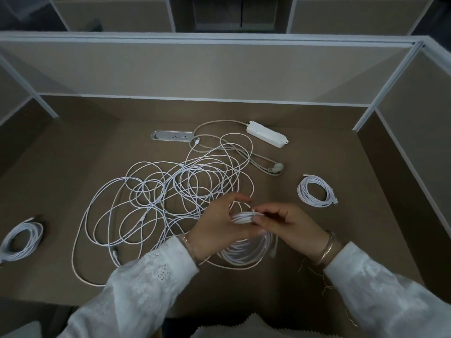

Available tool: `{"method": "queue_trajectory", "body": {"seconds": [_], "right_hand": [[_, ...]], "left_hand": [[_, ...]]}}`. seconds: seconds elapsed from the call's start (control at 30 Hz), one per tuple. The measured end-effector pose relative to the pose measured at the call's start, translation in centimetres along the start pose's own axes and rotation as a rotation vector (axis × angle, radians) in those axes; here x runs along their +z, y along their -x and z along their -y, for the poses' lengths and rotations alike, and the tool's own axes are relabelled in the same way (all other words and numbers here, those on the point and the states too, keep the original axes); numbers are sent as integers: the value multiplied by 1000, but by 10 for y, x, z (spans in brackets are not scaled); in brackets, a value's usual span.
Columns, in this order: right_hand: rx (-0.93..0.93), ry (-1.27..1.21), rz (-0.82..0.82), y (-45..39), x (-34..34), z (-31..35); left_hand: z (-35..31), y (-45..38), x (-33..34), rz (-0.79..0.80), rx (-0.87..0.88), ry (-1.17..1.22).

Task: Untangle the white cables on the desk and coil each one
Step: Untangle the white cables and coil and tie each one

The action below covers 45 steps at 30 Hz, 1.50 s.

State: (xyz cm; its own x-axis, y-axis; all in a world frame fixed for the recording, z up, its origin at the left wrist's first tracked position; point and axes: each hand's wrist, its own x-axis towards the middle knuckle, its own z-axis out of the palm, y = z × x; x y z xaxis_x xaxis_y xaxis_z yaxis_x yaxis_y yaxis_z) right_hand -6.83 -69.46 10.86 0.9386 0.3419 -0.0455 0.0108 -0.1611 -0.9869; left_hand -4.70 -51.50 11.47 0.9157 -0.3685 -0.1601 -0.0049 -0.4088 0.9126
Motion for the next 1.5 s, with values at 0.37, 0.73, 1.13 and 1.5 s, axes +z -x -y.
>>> {"method": "queue_trajectory", "body": {"seconds": [0.37, 0.73, 1.13, 1.5], "right_hand": [[149, -66, -94, -93, 82, 15], [570, -342, 49, -168, 226, 16], [606, -268, -17, -279, 373, -15], [705, -330, 0, -357, 445, -60]], "left_hand": [[59, 34, -104, -137, -237, 412], [135, 64, -215, -536, -436, 651], [250, 79, -348, -539, -613, 736], [331, 55, -413, -581, -742, 657]]}}
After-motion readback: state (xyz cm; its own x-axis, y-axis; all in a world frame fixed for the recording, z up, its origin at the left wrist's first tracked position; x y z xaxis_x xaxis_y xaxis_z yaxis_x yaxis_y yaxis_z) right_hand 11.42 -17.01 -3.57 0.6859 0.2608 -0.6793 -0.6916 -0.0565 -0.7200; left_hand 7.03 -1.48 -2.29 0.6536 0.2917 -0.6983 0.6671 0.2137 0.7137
